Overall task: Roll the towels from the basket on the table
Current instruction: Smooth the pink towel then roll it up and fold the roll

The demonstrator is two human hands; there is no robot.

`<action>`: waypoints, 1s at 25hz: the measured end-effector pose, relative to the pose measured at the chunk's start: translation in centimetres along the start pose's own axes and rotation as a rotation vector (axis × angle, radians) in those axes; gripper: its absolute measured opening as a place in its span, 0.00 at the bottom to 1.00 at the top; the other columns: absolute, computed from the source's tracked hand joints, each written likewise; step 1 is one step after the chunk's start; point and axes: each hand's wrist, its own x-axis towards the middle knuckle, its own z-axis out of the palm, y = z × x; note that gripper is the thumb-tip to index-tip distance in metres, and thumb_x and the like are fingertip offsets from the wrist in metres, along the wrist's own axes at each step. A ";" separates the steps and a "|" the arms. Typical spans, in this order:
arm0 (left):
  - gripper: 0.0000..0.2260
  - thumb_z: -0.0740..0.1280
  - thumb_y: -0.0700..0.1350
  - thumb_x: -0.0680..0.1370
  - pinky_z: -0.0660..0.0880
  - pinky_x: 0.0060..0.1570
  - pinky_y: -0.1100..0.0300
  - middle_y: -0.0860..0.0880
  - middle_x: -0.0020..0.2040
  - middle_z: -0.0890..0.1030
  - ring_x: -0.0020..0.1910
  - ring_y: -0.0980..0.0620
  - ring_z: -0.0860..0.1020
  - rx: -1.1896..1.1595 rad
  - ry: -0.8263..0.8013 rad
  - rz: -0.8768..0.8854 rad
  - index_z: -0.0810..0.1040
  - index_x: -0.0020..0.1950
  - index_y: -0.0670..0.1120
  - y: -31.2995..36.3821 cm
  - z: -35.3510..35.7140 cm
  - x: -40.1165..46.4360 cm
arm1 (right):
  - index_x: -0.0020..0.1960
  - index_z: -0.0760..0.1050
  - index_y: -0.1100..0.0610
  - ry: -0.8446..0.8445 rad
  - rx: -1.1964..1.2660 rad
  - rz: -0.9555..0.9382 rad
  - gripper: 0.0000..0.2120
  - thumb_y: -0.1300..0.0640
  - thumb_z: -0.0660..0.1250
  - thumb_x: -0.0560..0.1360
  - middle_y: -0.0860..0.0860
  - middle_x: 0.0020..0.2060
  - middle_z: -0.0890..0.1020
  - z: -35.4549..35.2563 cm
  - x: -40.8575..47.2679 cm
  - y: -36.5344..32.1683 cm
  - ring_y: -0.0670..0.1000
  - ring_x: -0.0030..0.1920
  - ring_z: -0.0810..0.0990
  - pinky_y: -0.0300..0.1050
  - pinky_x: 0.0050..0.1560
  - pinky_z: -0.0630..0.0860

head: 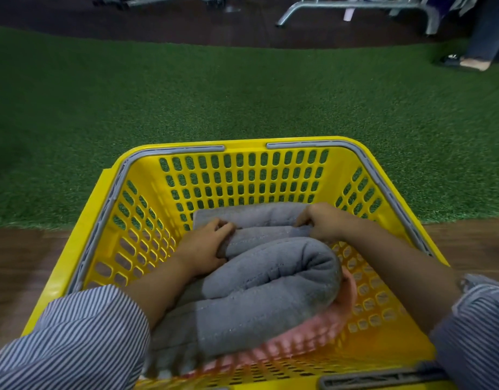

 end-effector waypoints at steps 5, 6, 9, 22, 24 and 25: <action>0.31 0.50 0.73 0.64 0.74 0.44 0.56 0.52 0.48 0.75 0.46 0.51 0.74 -0.050 -0.011 0.001 0.74 0.51 0.52 1.3 -2.8 -1.5 | 0.71 0.61 0.47 -0.298 0.188 -0.051 0.51 0.27 0.70 0.54 0.43 0.64 0.70 -1.6 -4.1 -5.2 0.49 0.63 0.70 0.46 0.60 0.70; 0.30 0.50 0.74 0.64 0.74 0.44 0.56 0.52 0.45 0.76 0.45 0.51 0.74 -0.144 -0.068 0.010 0.74 0.47 0.51 1.1 -3.2 -2.1 | 0.71 0.60 0.47 -0.336 0.031 -0.063 0.53 0.27 0.71 0.52 0.45 0.67 0.68 -0.8 -4.7 -5.5 0.50 0.66 0.68 0.49 0.64 0.68; 0.29 0.61 0.76 0.62 0.74 0.48 0.54 0.51 0.43 0.79 0.44 0.51 0.77 -0.492 -0.320 -0.017 0.74 0.43 0.51 -0.1 -3.7 -4.0 | 0.61 0.70 0.45 -0.276 -0.061 -0.097 0.33 0.34 0.72 0.60 0.47 0.59 0.76 -0.1 -5.3 -3.7 0.51 0.59 0.74 0.49 0.57 0.73; 0.18 0.69 0.65 0.70 0.70 0.42 0.60 0.59 0.42 0.74 0.42 0.58 0.73 -0.334 -0.138 0.199 0.65 0.46 0.56 1.4 -2.5 -6.4 | 0.75 0.43 0.48 -0.324 -0.323 -0.072 0.62 0.22 0.64 0.53 0.48 0.74 0.55 -1.1 -8.2 -4.9 0.53 0.72 0.59 0.54 0.68 0.62; 0.15 0.64 0.64 0.74 0.70 0.40 0.61 0.58 0.44 0.75 0.41 0.58 0.72 -0.259 -0.055 0.292 0.67 0.49 0.56 2.4 -3.0 -6.8 | 0.75 0.45 0.48 -0.285 -0.439 -0.119 0.58 0.27 0.68 0.55 0.51 0.70 0.62 -0.8 -8.6 -5.0 0.54 0.67 0.66 0.51 0.60 0.68; 0.16 0.61 0.66 0.75 0.71 0.43 0.61 0.57 0.47 0.75 0.44 0.58 0.73 -0.248 -0.085 0.314 0.68 0.50 0.56 2.7 -3.3 -7.2 | 0.73 0.50 0.48 -0.243 -0.436 -0.135 0.53 0.30 0.69 0.57 0.51 0.67 0.67 -0.8 -8.5 -4.9 0.54 0.62 0.70 0.48 0.56 0.70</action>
